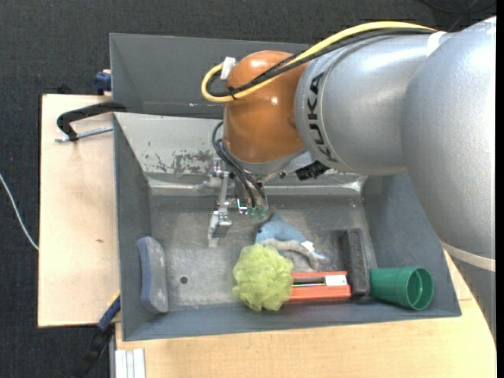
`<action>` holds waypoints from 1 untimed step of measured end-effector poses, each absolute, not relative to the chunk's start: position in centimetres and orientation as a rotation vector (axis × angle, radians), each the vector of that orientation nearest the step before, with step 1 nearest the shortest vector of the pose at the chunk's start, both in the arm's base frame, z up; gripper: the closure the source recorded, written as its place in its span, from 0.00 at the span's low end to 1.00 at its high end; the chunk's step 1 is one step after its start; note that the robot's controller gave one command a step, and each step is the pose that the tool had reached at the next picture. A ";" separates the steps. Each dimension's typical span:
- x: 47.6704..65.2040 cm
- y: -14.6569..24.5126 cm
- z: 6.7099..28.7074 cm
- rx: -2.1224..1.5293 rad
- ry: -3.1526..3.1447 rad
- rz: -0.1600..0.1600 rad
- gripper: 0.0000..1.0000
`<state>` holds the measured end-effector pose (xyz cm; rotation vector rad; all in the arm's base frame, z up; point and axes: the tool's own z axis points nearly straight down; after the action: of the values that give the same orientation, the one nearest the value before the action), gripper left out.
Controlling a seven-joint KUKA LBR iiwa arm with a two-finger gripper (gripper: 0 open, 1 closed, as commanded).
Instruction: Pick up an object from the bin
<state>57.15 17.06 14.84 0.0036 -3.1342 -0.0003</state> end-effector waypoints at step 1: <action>57.4 17.0 15.3 0.001 -3.142 -0.003 0.00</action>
Offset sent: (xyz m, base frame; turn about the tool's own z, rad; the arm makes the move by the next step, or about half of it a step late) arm -0.0047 -0.0109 -0.0677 -0.0843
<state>57.36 16.99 15.32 0.0006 -3.1424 -0.0027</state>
